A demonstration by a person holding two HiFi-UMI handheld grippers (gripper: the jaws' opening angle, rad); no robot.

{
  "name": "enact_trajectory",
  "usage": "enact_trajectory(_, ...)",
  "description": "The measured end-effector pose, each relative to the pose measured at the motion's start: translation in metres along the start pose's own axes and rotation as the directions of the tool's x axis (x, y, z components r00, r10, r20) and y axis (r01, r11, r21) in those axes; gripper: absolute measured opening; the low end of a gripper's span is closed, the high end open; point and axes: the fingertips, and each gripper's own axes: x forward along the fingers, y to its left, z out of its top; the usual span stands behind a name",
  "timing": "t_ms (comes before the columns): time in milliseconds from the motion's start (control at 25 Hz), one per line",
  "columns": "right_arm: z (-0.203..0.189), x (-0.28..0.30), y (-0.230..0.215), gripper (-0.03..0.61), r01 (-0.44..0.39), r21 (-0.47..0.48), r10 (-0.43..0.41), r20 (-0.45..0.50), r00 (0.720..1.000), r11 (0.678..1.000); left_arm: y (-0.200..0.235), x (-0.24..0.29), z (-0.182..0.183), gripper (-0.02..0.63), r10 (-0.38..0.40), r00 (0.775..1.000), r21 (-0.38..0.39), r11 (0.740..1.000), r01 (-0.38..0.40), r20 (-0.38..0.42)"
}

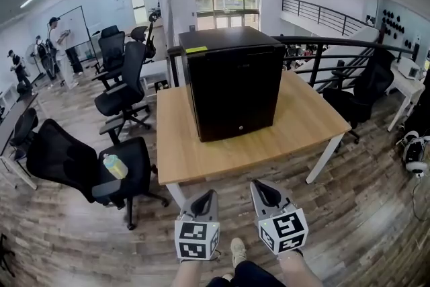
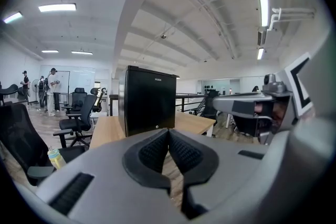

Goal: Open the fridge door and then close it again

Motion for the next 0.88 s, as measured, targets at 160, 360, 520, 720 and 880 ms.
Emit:
enact_trajectory(160, 0.007, 0.05, -0.011, -0.002, -0.034, -0.006, 0.034, 0.009, 0.999, 0.999, 0.03, 0.035, 0.014, 0.005, 0.019, 1.0, -0.002, 1.0, -0.019, 0.005)
enact_trajectory(360, 0.022, 0.115, -0.048, -0.002, -0.072, -0.012, 0.072, 0.03, 0.997, 0.997, 0.059, 0.096, 0.04, 0.005, 0.046, 0.999, 0.005, 0.999, -0.046, 0.015)
enact_trajectory(520, 0.032, 0.161, -0.078, -0.002, -0.099, -0.022, 0.1, 0.048, 0.994, 0.995, 0.082, 0.141, 0.06, 0.005, 0.077, 0.997, -0.004, 0.997, -0.077, 0.031)
enact_trajectory(720, 0.038, 0.207, -0.109, -0.002, -0.135, -0.043, 0.137, 0.052, 0.989, 0.99, 0.102, 0.19, 0.076, 0.006, 0.103, 0.994, -0.016, 0.995, -0.102, 0.044)
enact_trajectory(880, 0.04, 0.234, -0.127, -0.002, -0.151, -0.062, 0.154, 0.052, 0.987, 0.987, 0.107, 0.217, 0.082, 0.006, 0.094, 0.995, -0.006, 0.996, -0.094, 0.03)
